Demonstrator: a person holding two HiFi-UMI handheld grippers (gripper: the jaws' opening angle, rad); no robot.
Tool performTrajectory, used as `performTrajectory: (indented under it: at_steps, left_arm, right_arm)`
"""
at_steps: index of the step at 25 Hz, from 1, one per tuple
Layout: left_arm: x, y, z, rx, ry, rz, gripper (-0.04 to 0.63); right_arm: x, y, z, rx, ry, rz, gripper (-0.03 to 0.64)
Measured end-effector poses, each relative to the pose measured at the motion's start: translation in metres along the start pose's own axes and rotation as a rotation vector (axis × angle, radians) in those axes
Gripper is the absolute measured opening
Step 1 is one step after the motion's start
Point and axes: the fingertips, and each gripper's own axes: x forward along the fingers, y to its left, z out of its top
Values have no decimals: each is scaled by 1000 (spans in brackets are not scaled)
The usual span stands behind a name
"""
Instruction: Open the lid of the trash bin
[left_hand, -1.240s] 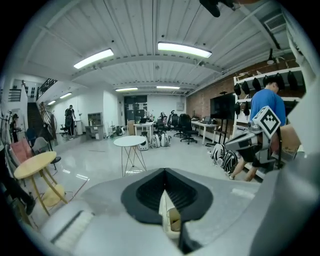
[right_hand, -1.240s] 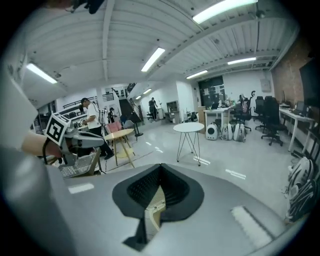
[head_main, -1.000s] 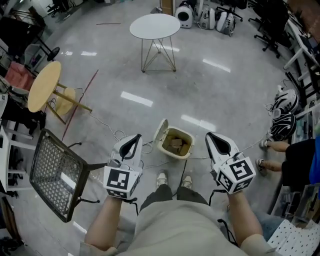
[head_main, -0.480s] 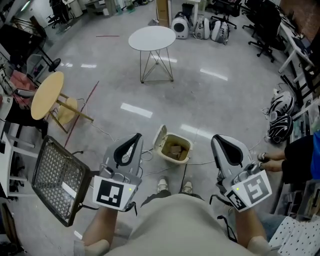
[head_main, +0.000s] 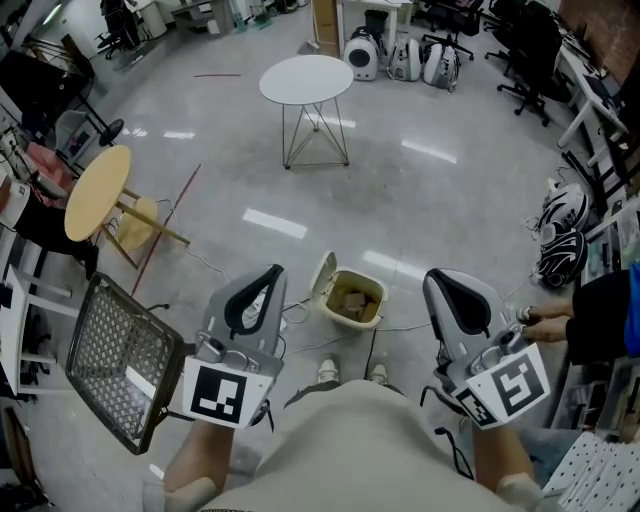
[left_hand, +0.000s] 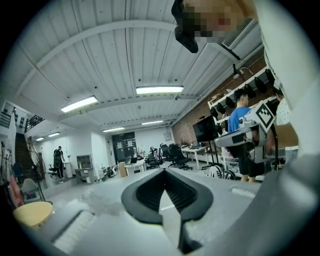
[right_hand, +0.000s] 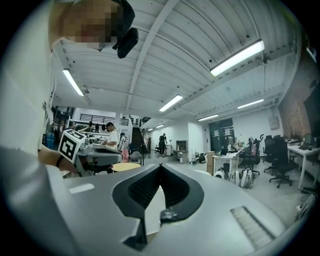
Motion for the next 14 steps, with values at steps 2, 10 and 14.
performTrajectory:
  at_steps: [2,10,14]
  left_arm:
    - [-2,2,1,0,-2,4,2]
    - [1,13,0,1,-2,8,2]
    - [2,21,0,5,-13,0,2]
  right_arm:
    - [2,1,1,-1,-1,-1,3]
    - [14,-1,0,9,3,-8,3]
    - [23,1,0,14,0,-14,3]
